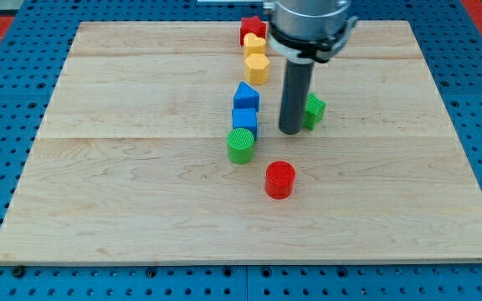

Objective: Push the green circle to the left of the blue cube

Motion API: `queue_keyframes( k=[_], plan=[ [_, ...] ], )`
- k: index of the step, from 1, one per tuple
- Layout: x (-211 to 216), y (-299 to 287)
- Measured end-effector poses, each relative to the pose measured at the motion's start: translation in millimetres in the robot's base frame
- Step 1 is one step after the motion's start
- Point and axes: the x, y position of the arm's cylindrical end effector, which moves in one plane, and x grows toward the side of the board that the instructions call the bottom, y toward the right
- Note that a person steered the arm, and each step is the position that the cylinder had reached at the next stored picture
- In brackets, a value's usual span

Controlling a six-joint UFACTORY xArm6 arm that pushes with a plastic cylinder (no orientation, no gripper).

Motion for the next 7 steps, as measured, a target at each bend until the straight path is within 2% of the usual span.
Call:
queue_keyframes(
  k=[1,2,3,4,5,6,7],
  plan=[
    [-14,-8],
    [-14,69],
    [-2,57],
    [22,-35],
    [64,-67],
    [83,-100],
    [81,-171]
  ],
)
